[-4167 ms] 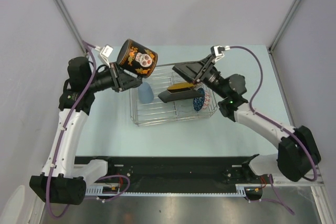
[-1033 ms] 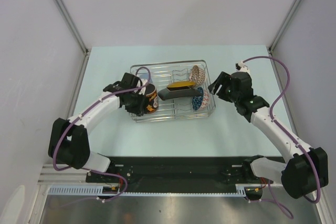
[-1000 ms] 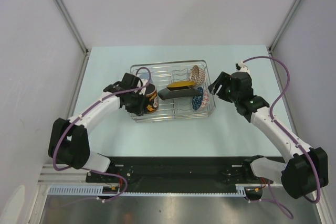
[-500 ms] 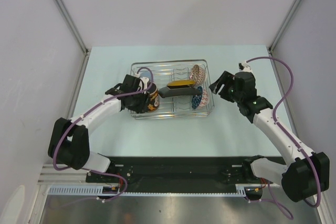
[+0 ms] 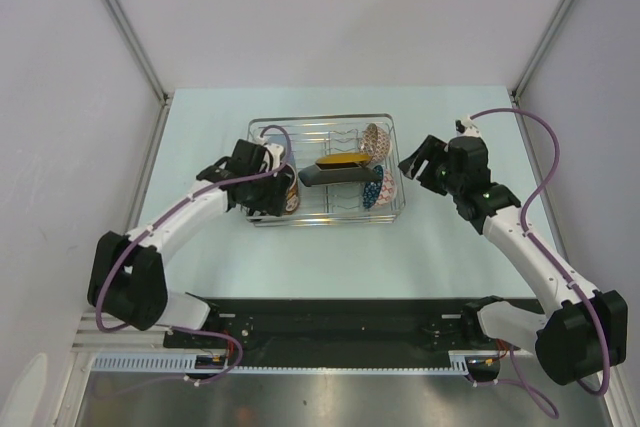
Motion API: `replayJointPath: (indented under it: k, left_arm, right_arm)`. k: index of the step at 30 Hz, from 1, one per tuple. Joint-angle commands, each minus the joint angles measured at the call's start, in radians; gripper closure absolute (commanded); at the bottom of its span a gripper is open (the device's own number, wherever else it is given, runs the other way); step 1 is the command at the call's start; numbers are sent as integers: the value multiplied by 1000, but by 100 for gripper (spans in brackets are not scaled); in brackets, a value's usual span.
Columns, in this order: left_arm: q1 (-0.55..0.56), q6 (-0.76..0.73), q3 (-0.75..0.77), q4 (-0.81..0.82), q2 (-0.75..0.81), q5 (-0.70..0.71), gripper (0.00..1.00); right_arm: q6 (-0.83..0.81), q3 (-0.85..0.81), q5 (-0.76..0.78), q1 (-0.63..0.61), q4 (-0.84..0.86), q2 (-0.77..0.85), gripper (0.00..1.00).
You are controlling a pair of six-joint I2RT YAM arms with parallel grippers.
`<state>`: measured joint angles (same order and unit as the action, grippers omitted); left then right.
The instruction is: Load the mixed dishes into the dish rack
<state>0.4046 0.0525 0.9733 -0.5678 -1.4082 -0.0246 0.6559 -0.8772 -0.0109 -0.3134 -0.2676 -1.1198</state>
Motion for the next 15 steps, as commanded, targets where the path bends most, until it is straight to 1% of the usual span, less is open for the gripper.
replayJointPath:
  k: [1,2,10,15]
  left_arm:
    - [-9,-29,62,-133,83,5,5]
    - [-10,-26,70,-141,87,0,0]
    - [-10,-31,146,-190,143,-40,0]
    - [-10,-51,215,-188,169,-81,0]
  right_arm:
    - [7,-45,-12,4,19,9,30]
    - [8,-43,-14,5,21,9,30]
    - [7,-43,-15,-1,22,9,29]
    - [5,-45,-15,-4,8,12,29]
